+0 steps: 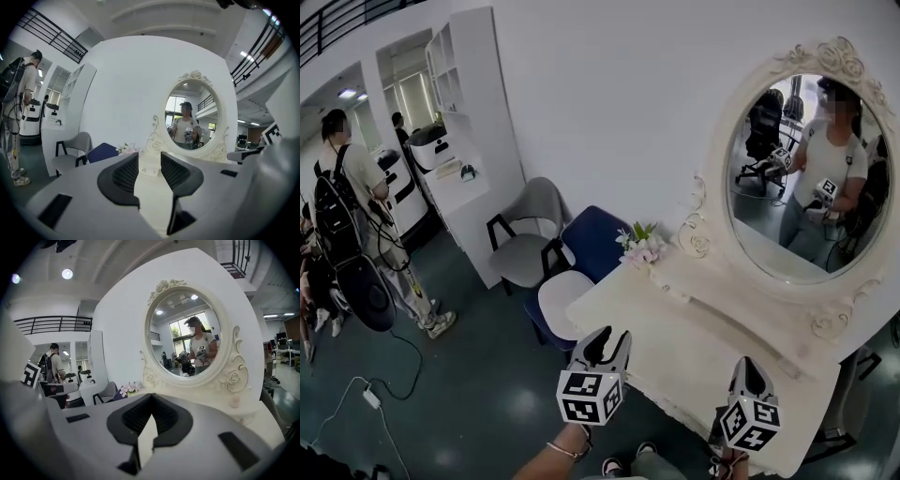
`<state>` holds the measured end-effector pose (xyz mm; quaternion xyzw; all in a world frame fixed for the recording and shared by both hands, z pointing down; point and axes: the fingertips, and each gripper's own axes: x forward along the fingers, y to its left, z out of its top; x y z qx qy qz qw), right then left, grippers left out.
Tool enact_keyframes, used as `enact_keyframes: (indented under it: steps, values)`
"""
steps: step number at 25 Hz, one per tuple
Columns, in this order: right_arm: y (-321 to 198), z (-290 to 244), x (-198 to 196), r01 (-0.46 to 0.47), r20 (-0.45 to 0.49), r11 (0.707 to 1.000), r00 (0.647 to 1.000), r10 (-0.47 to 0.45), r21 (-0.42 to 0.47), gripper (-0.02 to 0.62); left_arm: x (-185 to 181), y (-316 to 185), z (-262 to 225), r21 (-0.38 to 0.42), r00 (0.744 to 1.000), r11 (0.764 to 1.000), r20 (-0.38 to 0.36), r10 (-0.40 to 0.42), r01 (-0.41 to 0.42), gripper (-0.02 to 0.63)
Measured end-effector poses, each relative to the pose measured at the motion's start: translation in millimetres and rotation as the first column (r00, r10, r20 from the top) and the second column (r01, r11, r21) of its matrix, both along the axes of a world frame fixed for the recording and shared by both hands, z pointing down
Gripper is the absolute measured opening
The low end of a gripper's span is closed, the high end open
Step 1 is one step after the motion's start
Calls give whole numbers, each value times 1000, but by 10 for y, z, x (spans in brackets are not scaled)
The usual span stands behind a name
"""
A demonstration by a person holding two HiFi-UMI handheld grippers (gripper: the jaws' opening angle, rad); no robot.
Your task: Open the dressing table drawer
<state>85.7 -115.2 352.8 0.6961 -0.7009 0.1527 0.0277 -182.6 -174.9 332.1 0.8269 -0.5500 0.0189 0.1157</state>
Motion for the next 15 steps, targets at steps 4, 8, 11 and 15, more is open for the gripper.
enact_keyframes:
  steps: [4, 8, 11, 15]
  values:
    - [-308, 18, 69, 1, 7, 1000, 1000, -1, -3, 8, 65, -264, 71, -14, 1000, 1000, 6, -4, 5, 157]
    - [-570, -53, 113, 17, -7, 1000, 1000, -17, 3, 8, 126, -441, 72, -13, 1000, 1000, 10, -8, 8, 158]
    - [-701, -91, 163, 15, -9, 1000, 1000, -15, 10, 8, 143, -573, 55, -8, 1000, 1000, 13, -16, 16, 157]
    - [-790, -40, 214, 15, -15, 1000, 1000, -16, -8, 8, 174, -668, 115, -21, 1000, 1000, 10, -22, 22, 157]
